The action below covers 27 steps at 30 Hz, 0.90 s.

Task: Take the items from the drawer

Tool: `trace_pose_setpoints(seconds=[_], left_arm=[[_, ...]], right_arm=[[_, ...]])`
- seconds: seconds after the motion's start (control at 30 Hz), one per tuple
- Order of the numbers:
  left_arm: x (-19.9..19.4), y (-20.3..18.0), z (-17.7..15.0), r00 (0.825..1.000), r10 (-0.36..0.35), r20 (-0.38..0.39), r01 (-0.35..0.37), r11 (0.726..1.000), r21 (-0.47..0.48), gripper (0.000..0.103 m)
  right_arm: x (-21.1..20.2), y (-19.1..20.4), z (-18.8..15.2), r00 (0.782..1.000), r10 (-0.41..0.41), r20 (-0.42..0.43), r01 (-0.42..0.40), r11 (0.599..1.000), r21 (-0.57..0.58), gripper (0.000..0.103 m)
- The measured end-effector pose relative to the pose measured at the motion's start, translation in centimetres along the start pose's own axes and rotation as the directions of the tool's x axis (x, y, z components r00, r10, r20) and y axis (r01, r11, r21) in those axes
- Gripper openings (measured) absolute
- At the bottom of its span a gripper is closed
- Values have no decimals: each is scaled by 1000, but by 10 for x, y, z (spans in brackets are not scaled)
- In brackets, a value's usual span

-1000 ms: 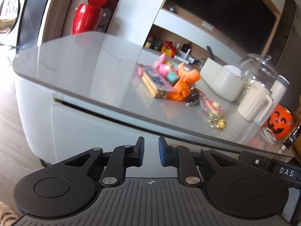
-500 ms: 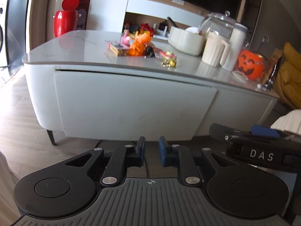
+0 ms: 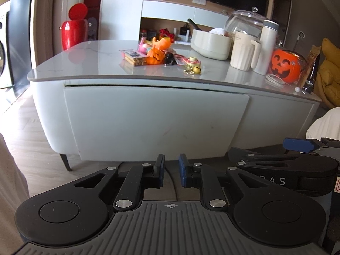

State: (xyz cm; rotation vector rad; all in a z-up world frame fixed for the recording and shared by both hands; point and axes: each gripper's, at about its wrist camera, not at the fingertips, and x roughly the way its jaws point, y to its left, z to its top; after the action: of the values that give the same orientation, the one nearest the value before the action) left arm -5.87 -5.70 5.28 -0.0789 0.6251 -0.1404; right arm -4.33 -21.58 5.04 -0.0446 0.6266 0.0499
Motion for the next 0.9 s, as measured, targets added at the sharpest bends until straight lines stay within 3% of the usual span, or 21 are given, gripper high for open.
trace_pose_setpoints(seconds=[0.9], left_arm=[[1, 3, -1, 1000, 16, -9, -16, 1000, -14, 17]], right_arm=[[1, -5, -1, 1000, -9, -7, 9, 1000, 10, 103]])
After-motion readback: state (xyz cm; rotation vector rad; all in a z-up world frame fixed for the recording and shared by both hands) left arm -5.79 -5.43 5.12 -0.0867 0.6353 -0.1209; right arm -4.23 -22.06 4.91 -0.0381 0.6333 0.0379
